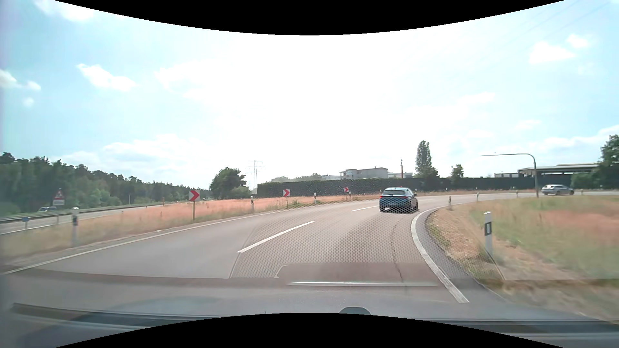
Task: Follow the waypoints while adhering to traffic rules and regulations
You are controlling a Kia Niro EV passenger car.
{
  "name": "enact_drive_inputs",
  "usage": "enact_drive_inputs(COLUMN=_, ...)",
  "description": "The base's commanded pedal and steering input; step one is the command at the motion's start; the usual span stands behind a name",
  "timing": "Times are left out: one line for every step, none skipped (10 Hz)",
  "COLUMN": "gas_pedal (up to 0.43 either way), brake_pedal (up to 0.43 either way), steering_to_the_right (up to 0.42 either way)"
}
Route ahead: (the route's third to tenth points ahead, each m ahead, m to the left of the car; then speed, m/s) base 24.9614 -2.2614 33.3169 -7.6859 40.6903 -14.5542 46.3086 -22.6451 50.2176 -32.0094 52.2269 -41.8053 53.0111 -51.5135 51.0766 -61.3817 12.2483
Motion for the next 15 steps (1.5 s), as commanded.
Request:
enact_drive_inputs(gas_pedal=0.0, brake_pedal=0.0, steering_to_the_right=0.08)
enact_drive_inputs(gas_pedal=0.0, brake_pedal=0.0, steering_to_the_right=0.083)
enact_drive_inputs(gas_pedal=0.0, brake_pedal=0.0, steering_to_the_right=0.085)
enact_drive_inputs(gas_pedal=0.0, brake_pedal=0.0, steering_to_the_right=0.087)
enact_drive_inputs(gas_pedal=0.0, brake_pedal=0.0, steering_to_the_right=0.092)
enact_drive_inputs(gas_pedal=0.0, brake_pedal=0.0, steering_to_the_right=0.096)
enact_drive_inputs(gas_pedal=0.0, brake_pedal=0.0, steering_to_the_right=0.097)
enact_drive_inputs(gas_pedal=0.0, brake_pedal=0.0, steering_to_the_right=0.101)
enact_drive_inputs(gas_pedal=0.0, brake_pedal=0.0, steering_to_the_right=0.103)
enact_drive_inputs(gas_pedal=0.0, brake_pedal=0.0, steering_to_the_right=0.105)
enact_drive_inputs(gas_pedal=0.0, brake_pedal=0.0, steering_to_the_right=0.105)
enact_drive_inputs(gas_pedal=0.028, brake_pedal=0.0, steering_to_the_right=0.106)
enact_drive_inputs(gas_pedal=0.028, brake_pedal=0.0, steering_to_the_right=0.106)
enact_drive_inputs(gas_pedal=0.039, brake_pedal=0.0, steering_to_the_right=0.106)
enact_drive_inputs(gas_pedal=0.039, brake_pedal=0.0, steering_to_the_right=0.106)
